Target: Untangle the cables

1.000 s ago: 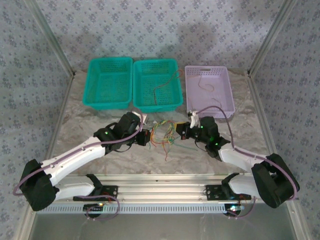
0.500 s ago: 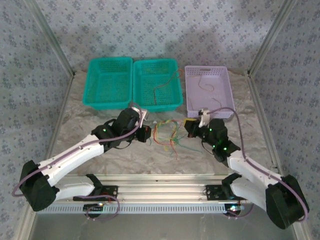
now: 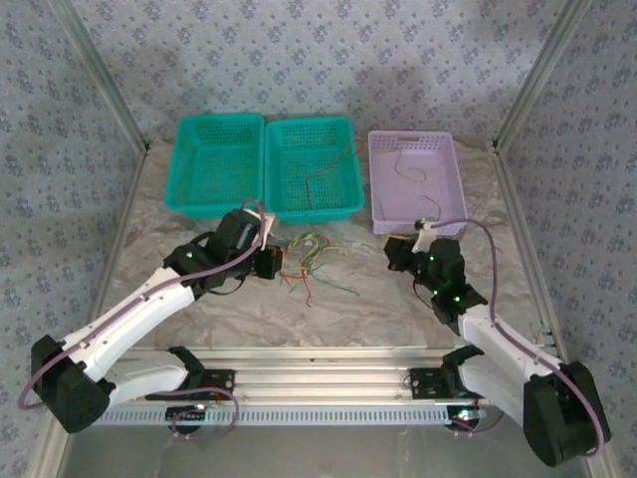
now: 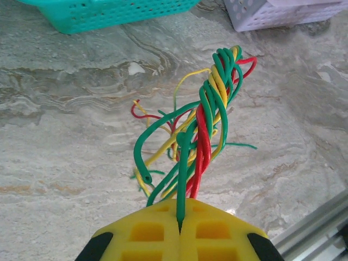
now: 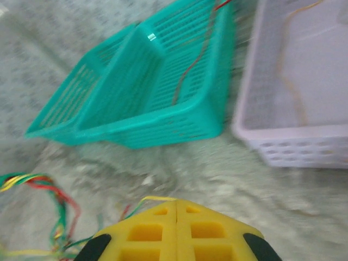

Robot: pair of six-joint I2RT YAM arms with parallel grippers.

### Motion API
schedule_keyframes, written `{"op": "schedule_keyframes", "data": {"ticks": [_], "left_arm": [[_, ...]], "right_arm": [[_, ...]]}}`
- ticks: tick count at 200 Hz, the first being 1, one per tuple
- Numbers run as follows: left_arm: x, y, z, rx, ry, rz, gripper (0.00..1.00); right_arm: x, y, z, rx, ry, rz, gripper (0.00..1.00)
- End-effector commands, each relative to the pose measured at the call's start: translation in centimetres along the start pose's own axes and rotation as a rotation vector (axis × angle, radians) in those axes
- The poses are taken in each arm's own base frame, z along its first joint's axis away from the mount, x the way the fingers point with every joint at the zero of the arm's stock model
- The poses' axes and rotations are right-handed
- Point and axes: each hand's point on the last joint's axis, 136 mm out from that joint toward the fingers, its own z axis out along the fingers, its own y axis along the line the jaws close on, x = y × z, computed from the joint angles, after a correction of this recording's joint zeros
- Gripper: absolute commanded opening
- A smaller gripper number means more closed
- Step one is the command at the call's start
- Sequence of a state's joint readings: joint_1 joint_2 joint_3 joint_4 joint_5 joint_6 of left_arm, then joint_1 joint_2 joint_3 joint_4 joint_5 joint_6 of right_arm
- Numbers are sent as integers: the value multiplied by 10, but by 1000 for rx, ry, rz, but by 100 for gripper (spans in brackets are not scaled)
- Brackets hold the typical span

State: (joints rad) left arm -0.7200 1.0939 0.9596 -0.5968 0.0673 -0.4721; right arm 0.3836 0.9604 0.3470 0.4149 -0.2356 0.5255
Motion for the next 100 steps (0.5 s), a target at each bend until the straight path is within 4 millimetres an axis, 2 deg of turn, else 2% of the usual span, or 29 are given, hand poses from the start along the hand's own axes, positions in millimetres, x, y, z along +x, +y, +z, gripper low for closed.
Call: {"op": "schedule_keyframes", "data": {"ticks": [1, 9, 16, 41, 65, 83, 100], "left_arm": [[-8, -14, -2, 69, -14, 1, 0], [-8, -17, 0, 80, -4, 5, 0], [-7, -18, 2, 86, 7, 7, 0], [-6, -22, 3, 107, 18, 13, 0], [-3, -27, 5, 135, 43, 20, 0], [-1, -30, 6, 150, 67, 20, 0], [-1, -31, 6, 157, 65, 21, 0]], "right_arm": [[1, 61, 8, -244, 42, -93, 26], [6, 71, 12, -266, 60, -127, 40], [10, 80, 15, -294, 76, -159, 46], [22, 91, 29, -341, 129, -199, 53], [35, 91, 44, -357, 175, -226, 51], [46, 90, 54, -361, 213, -240, 35], [53, 84, 62, -337, 228, -246, 37]]}}
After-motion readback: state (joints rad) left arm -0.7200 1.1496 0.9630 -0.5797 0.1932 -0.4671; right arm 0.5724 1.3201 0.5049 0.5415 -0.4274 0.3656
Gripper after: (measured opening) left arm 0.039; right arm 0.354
